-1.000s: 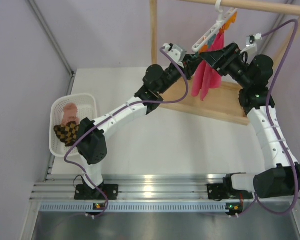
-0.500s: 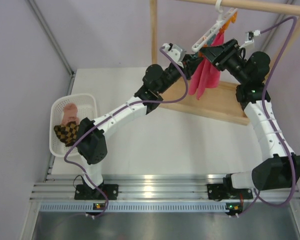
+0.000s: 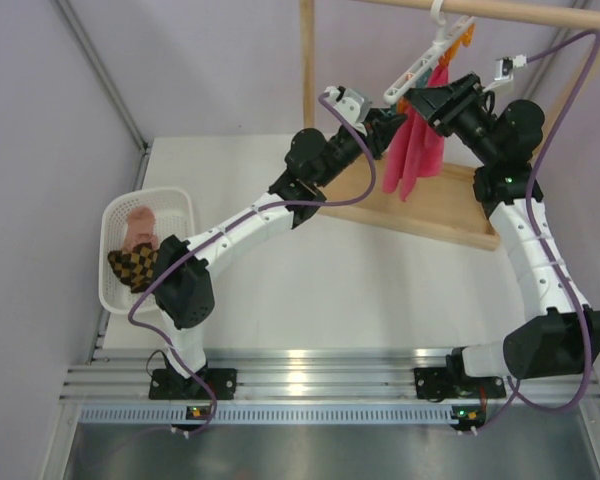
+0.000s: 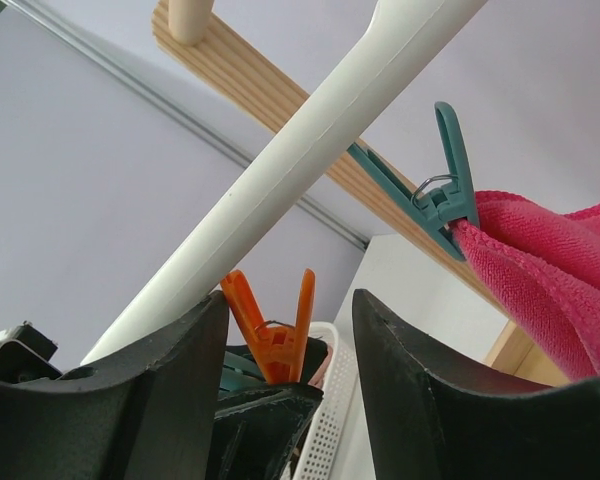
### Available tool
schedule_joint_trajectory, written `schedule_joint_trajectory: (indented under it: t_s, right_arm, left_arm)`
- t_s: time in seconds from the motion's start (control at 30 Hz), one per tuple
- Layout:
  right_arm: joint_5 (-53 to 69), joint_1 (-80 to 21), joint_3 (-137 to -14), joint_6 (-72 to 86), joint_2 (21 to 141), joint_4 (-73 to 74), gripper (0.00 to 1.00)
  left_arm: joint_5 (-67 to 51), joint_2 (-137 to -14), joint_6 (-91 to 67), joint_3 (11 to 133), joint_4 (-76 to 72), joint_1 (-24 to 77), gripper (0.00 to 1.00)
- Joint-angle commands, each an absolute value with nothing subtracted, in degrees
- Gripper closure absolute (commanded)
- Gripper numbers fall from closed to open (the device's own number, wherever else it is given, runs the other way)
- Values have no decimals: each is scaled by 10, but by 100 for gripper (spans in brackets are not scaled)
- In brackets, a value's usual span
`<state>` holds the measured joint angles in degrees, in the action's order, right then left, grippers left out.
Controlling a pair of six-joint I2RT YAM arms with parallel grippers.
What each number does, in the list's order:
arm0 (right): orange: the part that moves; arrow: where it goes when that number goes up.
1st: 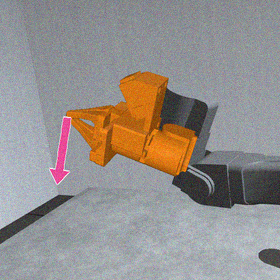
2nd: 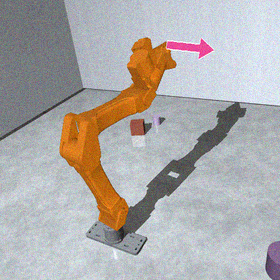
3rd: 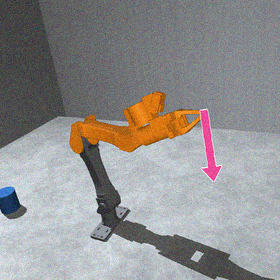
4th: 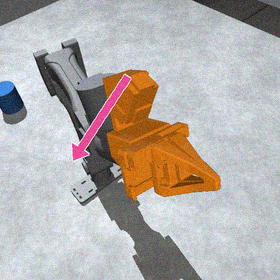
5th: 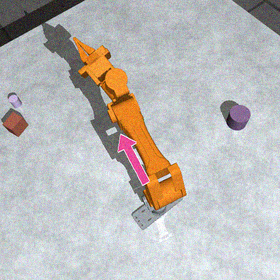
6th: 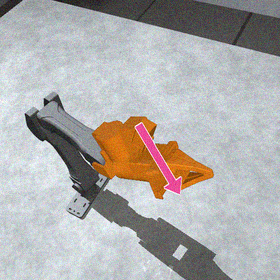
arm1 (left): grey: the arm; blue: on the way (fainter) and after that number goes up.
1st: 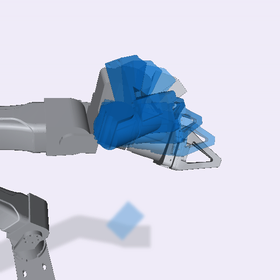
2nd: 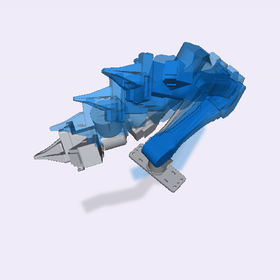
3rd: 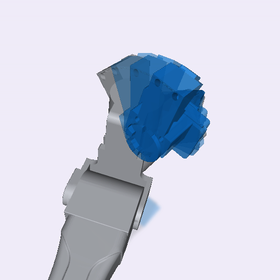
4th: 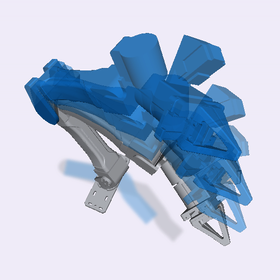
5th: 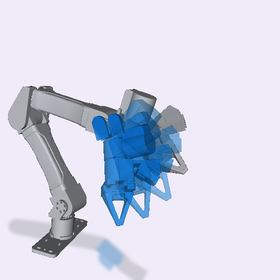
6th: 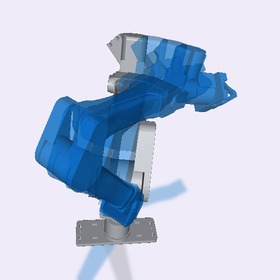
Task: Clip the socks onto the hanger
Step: Open the clamp at the hanger.
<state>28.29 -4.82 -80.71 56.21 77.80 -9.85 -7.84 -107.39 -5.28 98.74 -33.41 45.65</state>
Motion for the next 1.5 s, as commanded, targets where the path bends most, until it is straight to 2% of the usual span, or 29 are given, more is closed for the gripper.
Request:
schedule_joint_trajectory:
  t_s: [0.0,0.57,0.7,0.8,0.97,1.03,1.17,1.47]
  right_arm:
    - [266,-41,-842,568,780,-134,48]
    - [278,-42,-868,534,797,-131,50]
    - [280,-44,-867,543,801,-138,53]
    - [279,-46,-867,545,802,-141,50]
    - [283,-48,-871,543,805,-138,52]
    - [284,-47,-874,546,807,-134,48]
    - [293,-48,-872,543,808,-139,45]
    - [301,-50,-867,523,808,-143,57]
  left_arm:
    - [-76,-1068,-61,995,-384,453,100]
    - [-84,-1076,-59,1003,-370,453,100]
    - [-88,-1079,-56,1009,-362,454,100]
    - [-86,-1082,-53,1013,-355,454,100]
    - [-85,-1083,-46,1014,-348,454,100]
    - [-86,-1083,-46,1015,-345,454,100]
    - [-85,-1085,-47,1017,-344,454,100]
    - [-100,-1089,-55,1027,-337,454,100]
